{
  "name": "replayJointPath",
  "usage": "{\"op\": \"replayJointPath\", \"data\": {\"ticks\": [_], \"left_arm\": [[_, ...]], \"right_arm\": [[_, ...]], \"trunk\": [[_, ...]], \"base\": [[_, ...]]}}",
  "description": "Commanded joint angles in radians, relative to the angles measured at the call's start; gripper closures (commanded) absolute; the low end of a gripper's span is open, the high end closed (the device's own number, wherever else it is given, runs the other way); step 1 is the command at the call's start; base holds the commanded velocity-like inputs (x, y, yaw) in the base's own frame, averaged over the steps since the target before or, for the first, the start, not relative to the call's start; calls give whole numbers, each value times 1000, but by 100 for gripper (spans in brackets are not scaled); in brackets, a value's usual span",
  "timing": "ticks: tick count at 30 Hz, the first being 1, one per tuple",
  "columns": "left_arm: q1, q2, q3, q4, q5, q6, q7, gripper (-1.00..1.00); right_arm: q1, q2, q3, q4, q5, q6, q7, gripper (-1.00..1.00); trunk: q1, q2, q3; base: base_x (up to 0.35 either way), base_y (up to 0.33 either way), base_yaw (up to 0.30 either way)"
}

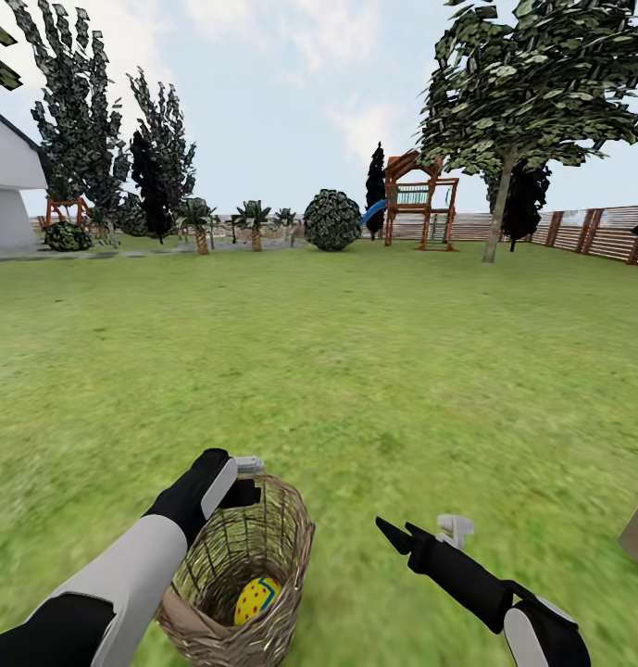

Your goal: Take the three Easter eggs out of the wicker basket on the lawn in the garden, then place them on the lawn next to a single tree (choose any tree) so that all three eggs are next to the same tree and none are left in the basket.

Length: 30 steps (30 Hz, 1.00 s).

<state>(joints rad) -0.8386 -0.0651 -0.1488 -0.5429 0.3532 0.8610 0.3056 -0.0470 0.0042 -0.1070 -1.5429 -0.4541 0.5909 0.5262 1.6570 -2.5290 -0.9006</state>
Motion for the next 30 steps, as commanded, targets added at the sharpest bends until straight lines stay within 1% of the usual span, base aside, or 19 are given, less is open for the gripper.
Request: {"op": "replayJointPath", "data": {"ticks": [1, 2, 30], "left_arm": [[0, 1, -5, -1, 11, 3, 9, -100], [0, 1, -5, -1, 10, 3, 9, -100], [0, 1, -6, 0, 10, -1, 8, -100]], "right_arm": [[-1, 0, -2, 0, -6, 8, 1, -100], [-1, 0, -2, 0, -6, 7, 1, -100], [-1, 0, -2, 0, -6, 7, 2, -100]], "trunk": [[0, 0, -1], [0, 0, -1], [12, -7, -109]], "base": [[1, 0, 0], [1, 0, 0], [0, 0, 0]]}}
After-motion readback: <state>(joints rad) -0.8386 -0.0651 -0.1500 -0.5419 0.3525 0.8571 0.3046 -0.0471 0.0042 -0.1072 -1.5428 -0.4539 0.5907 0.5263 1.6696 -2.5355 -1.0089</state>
